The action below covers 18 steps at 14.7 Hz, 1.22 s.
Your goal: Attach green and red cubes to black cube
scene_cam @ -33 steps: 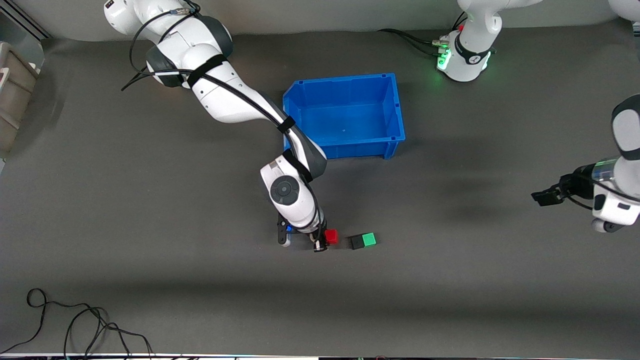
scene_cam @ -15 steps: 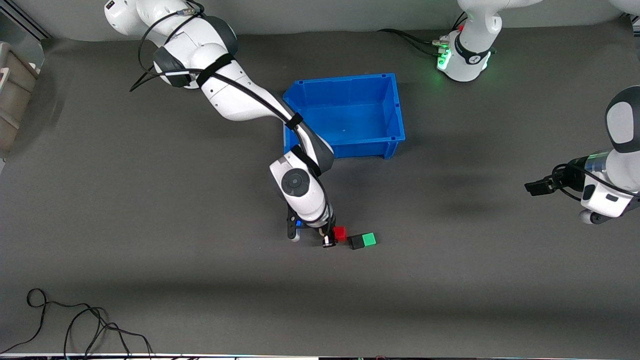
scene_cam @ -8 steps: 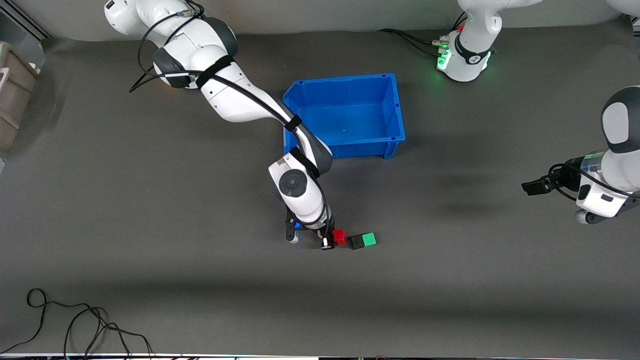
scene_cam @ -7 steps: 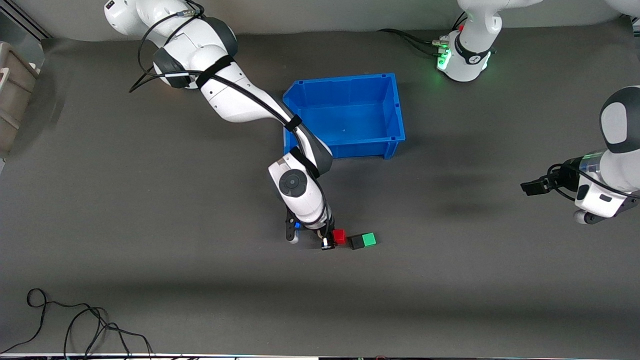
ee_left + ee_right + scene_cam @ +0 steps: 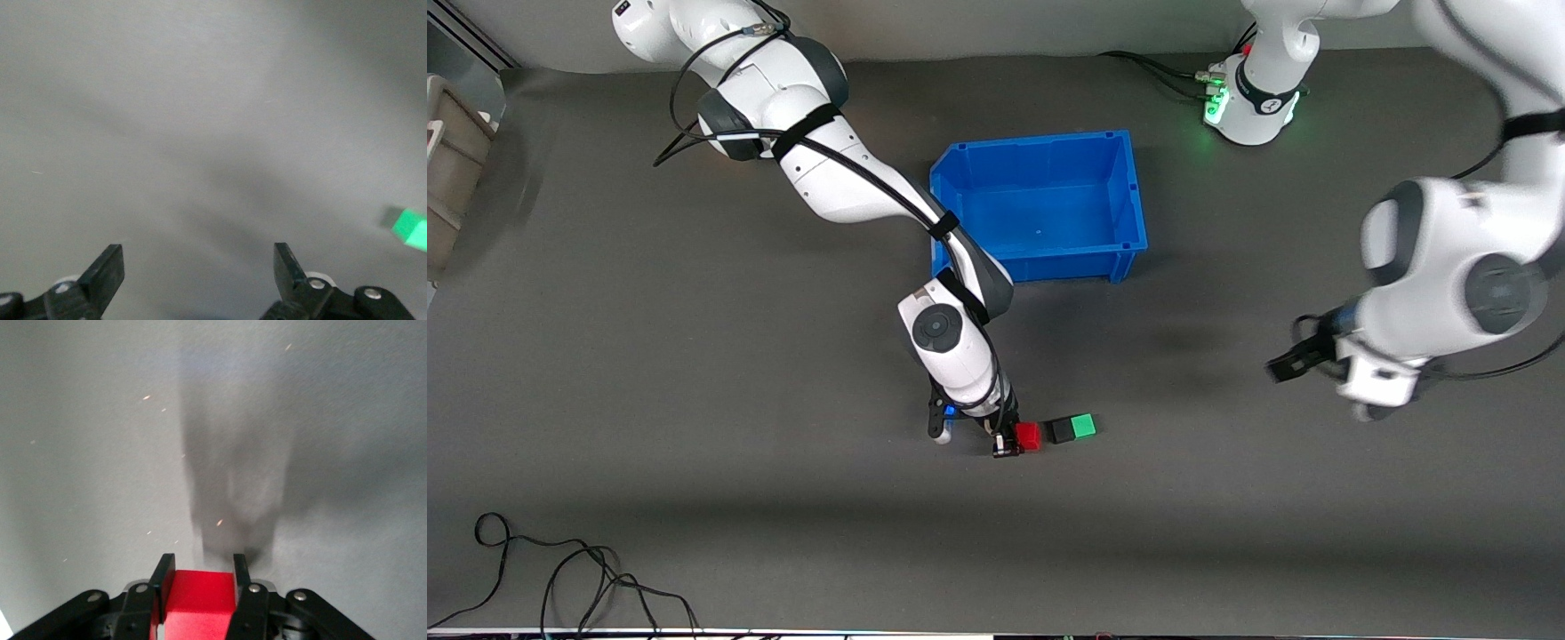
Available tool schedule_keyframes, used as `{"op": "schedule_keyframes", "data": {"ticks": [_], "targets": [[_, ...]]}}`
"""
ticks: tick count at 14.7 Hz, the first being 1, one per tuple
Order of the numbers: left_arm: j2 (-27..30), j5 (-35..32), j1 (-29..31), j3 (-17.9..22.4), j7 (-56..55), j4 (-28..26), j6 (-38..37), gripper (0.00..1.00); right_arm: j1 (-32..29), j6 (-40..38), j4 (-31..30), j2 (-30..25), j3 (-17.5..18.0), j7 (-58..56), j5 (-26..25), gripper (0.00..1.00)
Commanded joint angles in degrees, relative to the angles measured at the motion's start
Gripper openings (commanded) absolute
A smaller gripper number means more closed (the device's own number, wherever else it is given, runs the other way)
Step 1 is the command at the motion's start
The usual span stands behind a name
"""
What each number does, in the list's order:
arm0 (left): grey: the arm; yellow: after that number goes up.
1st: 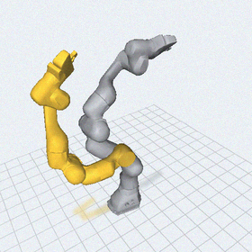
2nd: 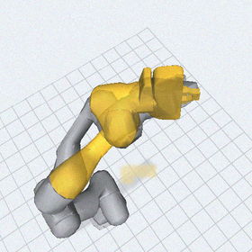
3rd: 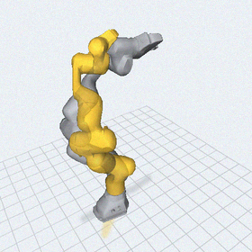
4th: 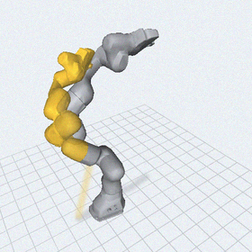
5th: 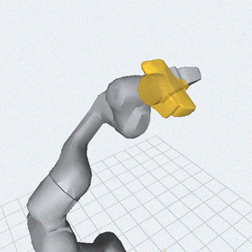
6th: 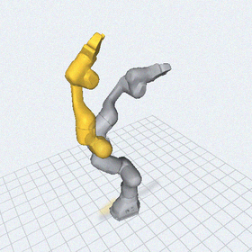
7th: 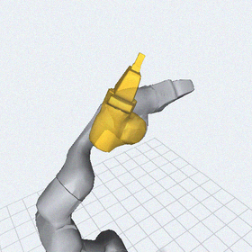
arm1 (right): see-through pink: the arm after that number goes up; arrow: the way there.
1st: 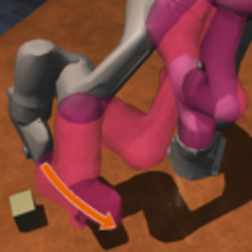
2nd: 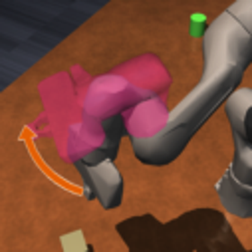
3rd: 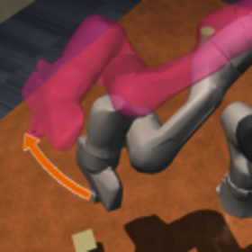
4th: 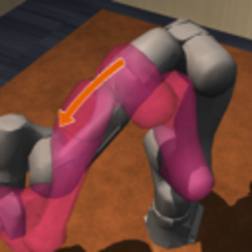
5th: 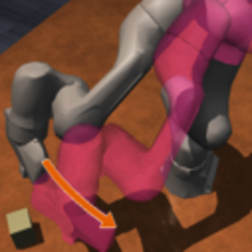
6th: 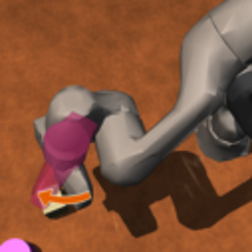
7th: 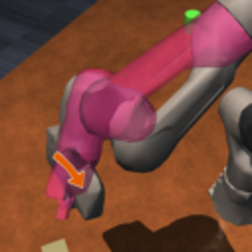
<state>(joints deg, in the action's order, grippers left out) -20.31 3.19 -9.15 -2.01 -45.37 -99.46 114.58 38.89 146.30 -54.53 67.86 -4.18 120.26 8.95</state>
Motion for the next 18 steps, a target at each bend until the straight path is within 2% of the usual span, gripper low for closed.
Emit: {"op": "schedule_keyframes", "data": {"ticks": [1, 3, 5, 7, 10, 12, 18], "targets": [[-8.9, 0.1, -5.9, 0.8, -12.9, 8.7, 2.0, 1.00, 0.2, 1.2, 2.8, 1.8, 0.0, 0.2, -0.9, 0.00], [-15.8, -0.1, -10.3, 0.9, -21.6, 15.6, 3.5, 1.00, 0.6, 1.2, 2.8, 2.6, 0.0, 0.2, -0.9, 0.00], [-21.2, -0.5, -13.2, 1.0, -25.6, 19.2, 6.2, 1.00, 0.7, 1.3, 2.8, 3.4, -0.1, -0.4, -1.0, 0.00], [-23.7, -1.2, -14.1, 1.0, -25.8, 19.7, 11.4, 1.00, 0.7, 1.8, 2.8, 3.9, 0.1, -0.2, -3.4, 0.00], [-26.6, -6.0, -14.8, 1.0, -25.0, 20.1, 16.0, 1.00, 0.9, 2.5, 2.8, 4.4, 0.2, -0.1, -4.0, 0.00], [-27.0, -9.5, -14.8, 1.0, -22.3, 20.1, 16.4, 1.00, 1.0, 2.5, 2.8, 4.4, 0.2, -0.1, -4.0, 0.00], [-29.8, -9.7, -17.3, 0.6, -18.0, 19.7, 18.8, 1.00, 0.9, 2.7, 2.8, 4.4, 0.2, -0.2, -4.0, 0.00]]}}
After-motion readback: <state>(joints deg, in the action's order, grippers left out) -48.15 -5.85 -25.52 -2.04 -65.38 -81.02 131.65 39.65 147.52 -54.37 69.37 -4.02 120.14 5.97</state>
